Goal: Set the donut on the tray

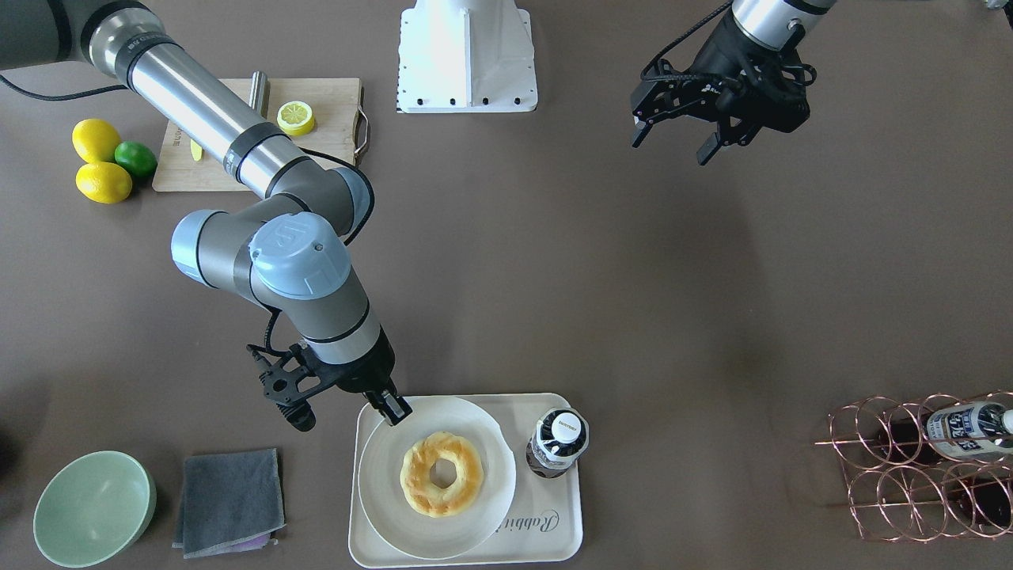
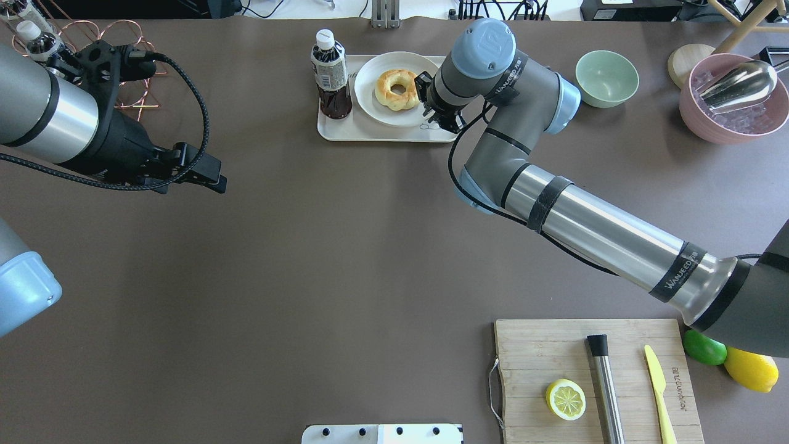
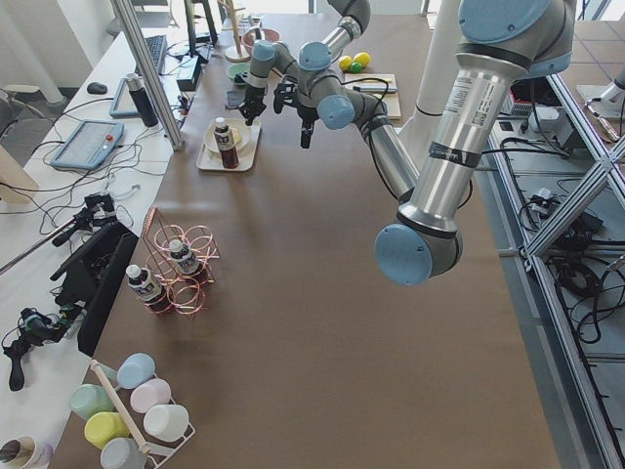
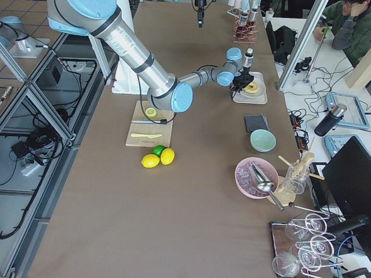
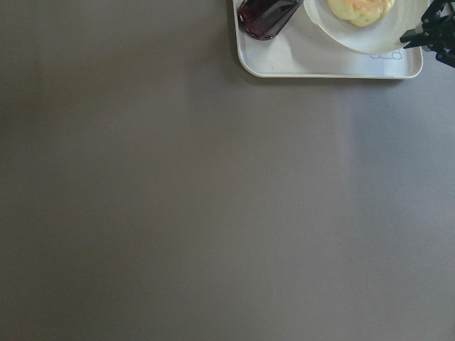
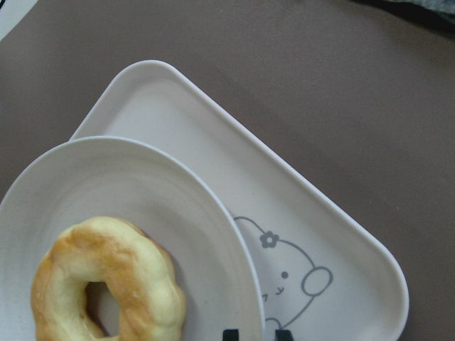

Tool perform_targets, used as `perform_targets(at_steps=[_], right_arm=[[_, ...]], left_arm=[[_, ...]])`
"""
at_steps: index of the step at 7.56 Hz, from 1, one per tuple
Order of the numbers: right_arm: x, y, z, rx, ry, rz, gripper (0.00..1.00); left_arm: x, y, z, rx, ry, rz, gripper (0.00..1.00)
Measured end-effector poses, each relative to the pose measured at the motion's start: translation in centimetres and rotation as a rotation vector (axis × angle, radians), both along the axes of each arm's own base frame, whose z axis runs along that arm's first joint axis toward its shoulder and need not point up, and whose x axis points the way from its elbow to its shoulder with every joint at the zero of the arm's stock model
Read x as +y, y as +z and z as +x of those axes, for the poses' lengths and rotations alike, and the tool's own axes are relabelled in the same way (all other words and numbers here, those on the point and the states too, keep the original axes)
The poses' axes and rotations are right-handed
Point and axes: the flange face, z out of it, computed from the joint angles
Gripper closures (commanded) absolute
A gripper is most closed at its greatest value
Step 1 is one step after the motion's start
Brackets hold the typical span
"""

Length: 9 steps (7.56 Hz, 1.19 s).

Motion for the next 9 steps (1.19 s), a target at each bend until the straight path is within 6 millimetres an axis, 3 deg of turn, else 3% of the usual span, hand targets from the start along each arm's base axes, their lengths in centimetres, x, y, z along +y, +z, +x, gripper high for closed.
perform_targets(at_steps=[2, 3, 4, 6, 8, 9], right_arm=[[0.2, -0.4, -0.3, 0.02, -0.014, 0.061, 0.0], [-0.1, -0.8, 1.0, 0.019, -0.04, 0.092, 0.0], [-0.7, -0.3, 3.6, 0.021, -0.085, 0.1, 0.0], [-0.8, 2.2, 12.8, 0.085, -0.236, 0.138, 0.0], [1.4, 5.6, 22.3, 0.183, -0.379, 0.198, 0.0], [3.4, 8.8, 28.4, 0.235, -0.455, 0.247, 0.0]], left_arm=[[-0.1, 0.2, 0.1, -0.003, 0.004, 0.001, 0.02], [-0.1, 0.4, 0.1, -0.007, 0.01, 0.007, 0.02], [-0.1, 1.1, -0.1, -0.018, 0.025, 0.025, 0.01], [-1.2, 4.8, -3.3, -0.069, 0.059, 0.078, 0.01], [-4.2, 11.9, -10.0, -0.158, 0.09, 0.145, 0.01], [-6.2, 16.1, -14.2, -0.213, 0.1, 0.181, 0.01]])
